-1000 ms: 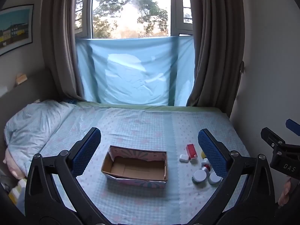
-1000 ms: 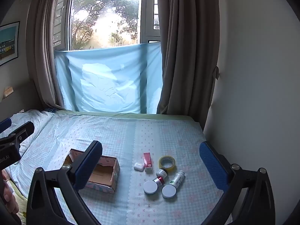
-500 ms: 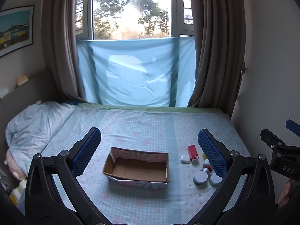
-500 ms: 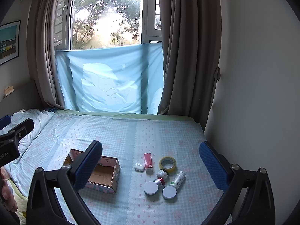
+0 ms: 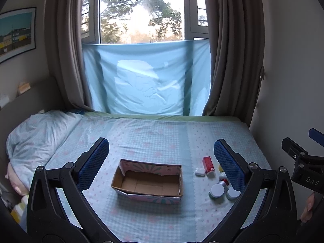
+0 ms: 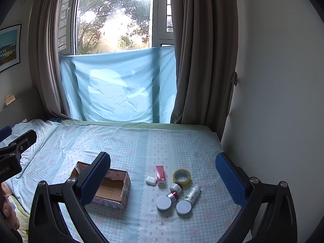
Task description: Organize rigid objects
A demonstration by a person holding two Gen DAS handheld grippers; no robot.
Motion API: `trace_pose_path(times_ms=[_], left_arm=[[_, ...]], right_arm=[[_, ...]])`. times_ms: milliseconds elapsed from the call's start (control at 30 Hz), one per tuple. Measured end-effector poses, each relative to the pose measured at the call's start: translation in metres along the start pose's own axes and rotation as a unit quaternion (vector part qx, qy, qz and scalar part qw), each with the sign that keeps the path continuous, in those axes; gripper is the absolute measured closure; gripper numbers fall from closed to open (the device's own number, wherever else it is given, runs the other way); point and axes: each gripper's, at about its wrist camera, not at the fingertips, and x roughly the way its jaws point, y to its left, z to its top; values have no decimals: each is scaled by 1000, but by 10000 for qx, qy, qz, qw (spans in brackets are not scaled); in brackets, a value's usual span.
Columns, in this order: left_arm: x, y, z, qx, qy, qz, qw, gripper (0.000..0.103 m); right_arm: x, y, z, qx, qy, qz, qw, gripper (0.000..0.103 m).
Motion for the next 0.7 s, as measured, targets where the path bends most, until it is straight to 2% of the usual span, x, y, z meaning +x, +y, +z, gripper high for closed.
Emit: trace_pose_path(times_ms=[700], left_arm=[[-9,-1,-2,-24,-52,-92,9999,0]], right_arm=[[-6,-6,-8,77,4,39,10000,0]])
